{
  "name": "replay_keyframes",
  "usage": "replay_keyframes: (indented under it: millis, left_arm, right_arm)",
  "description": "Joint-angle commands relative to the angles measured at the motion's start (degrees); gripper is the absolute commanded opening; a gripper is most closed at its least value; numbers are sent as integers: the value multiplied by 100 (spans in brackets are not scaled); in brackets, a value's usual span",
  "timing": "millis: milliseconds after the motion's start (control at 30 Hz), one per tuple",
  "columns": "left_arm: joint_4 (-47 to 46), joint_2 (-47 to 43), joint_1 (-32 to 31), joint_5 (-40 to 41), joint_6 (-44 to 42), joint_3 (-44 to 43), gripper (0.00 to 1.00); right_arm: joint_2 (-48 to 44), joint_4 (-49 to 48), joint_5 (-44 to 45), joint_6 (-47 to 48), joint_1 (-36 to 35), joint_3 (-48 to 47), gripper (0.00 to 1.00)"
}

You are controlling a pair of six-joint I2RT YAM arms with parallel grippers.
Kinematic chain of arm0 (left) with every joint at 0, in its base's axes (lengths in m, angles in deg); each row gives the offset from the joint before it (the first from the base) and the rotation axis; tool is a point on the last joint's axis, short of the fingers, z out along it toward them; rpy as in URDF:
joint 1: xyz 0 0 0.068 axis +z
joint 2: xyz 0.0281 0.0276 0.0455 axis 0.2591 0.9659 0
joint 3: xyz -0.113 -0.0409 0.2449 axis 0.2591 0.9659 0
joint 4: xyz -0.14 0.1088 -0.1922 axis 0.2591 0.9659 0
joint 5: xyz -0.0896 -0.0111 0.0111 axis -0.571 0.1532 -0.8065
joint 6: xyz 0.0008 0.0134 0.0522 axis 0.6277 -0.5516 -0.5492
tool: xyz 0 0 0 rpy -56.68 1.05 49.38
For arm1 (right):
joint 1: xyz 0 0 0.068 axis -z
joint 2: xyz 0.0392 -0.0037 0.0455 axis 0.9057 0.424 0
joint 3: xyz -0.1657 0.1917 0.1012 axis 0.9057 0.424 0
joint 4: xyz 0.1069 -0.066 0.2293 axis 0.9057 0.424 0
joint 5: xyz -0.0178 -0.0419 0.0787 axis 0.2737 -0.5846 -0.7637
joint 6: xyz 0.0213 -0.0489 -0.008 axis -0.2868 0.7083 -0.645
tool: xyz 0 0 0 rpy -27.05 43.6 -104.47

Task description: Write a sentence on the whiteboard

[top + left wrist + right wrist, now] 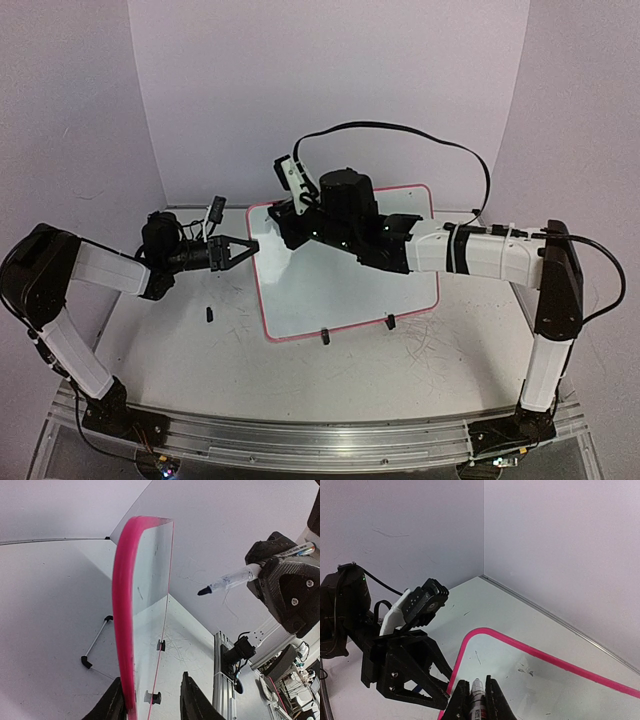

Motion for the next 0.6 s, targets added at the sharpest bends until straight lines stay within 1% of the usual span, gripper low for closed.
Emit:
replay_keyframes:
  millis: [0,100,167,333,433,567]
  left_arm:
    - [-108,-285,16,-20,-40,120,34]
    - [-109,-182,4,-24,-37,82,31]
    - [-109,-120,10,-31,-55,23,25]
    - [-109,27,7,-93,-121,-92,13]
    - [-109,109,7,-110,-156,-126,9]
    - [-109,96,6,-94,-229,-80,3]
  right_arm:
    - [-34,-196,51,59,-44,-192,0]
    - [60,-149,64,66,-57,-278,0]
    - [100,-127,120,93,-70,-318,0]
    - [170,-100,413,346,-181,-385,0]
    - [188,-99,627,525,-258,-392,0]
    - [119,-145,705,544,-258,-319,0]
